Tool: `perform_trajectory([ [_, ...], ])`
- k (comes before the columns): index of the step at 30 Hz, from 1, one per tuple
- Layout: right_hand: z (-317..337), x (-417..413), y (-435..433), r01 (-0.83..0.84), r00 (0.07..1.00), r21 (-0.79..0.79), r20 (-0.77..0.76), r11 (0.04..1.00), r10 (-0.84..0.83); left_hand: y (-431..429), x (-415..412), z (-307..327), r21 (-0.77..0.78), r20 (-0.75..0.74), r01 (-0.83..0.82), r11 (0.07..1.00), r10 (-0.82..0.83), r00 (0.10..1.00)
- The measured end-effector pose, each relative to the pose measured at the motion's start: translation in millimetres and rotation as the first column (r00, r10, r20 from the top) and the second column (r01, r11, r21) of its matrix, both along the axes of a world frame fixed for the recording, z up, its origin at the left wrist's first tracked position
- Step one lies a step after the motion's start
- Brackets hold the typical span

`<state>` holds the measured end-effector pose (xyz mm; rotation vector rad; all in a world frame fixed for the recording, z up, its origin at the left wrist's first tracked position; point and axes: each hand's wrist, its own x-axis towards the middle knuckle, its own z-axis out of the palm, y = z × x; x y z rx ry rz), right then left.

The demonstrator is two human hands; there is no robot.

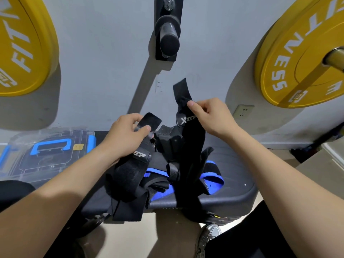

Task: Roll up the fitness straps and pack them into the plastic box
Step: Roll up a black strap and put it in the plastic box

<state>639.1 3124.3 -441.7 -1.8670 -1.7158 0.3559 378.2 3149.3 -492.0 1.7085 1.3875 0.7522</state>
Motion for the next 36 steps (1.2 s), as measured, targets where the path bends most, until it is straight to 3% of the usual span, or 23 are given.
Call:
perform_trajectory([
  [3,1.0,-10.8,5.1,-0.027,0.996,0.162,-0.081,0.986,0.04,-0.1,2.1,7.1,-0.117,0.256,0.033,0.993,-0.002,0.967],
  [8,-14.5,-31.0,7.8,-0.03,0.949,0.128,-0.309,0.991,0.068,-8.9,18.3,6.5,-0.218,0.493,0.181,0.959,-0.052,0.868],
  [13,-32.9,-47.7,4.7,-0.061,0.901,0.033,-0.428,0.998,0.07,-24.9,36.4,-2.7,-0.38,0.539,0.131,0.916,0.104,0.836],
  [17,-27.7,-38.5,4.0,-0.199,0.82,-0.105,-0.563,0.974,0.106,-14.7,26.8,-3.3,-0.436,0.435,0.049,0.898,0.163,0.886],
  [19,-32.2,-25.8,3.1,-0.177,0.872,-0.254,-0.488,0.951,0.032,-8.2,23.0,-1.8,-0.407,0.427,0.004,0.914,0.186,0.885],
  [22,-51.8,-11.4,-3.8,-0.118,0.99,-0.477,-0.122,0.871,0.067,-4.3,21.7,-3.7,-0.376,0.44,-0.014,0.927,0.192,0.877],
  [24,-67.4,-5.2,-10.8,-0.11,0.978,-0.606,0.077,0.788,0.196,-3.1,22.8,-7.0,-0.386,0.484,-0.034,0.922,0.234,0.843],
  [27,-87.4,-1.4,-21.3,-0.062,0.913,-0.752,0.223,0.657,0.341,2.5,22.5,-5.6,-0.421,0.576,-0.116,0.899,0.364,0.732],
  [29,-98.2,-1.0,-26.8,0.0,0.872,-0.768,0.313,0.64,0.375,8.6,20.7,-1.5,-0.447,0.617,-0.144,0.883,0.421,0.664],
  [31,-102.8,-1.2,-27.5,0.037,0.851,-0.73,0.381,0.682,0.362,11.7,19.7,3.9,-0.46,0.649,-0.13,0.878,0.432,0.626],
  [36,-92.7,7.0,-20.7,0.03,0.826,-0.642,0.448,0.766,0.343,11.5,17.9,13.1,-0.413,0.646,-0.128,0.902,0.389,0.656],
])
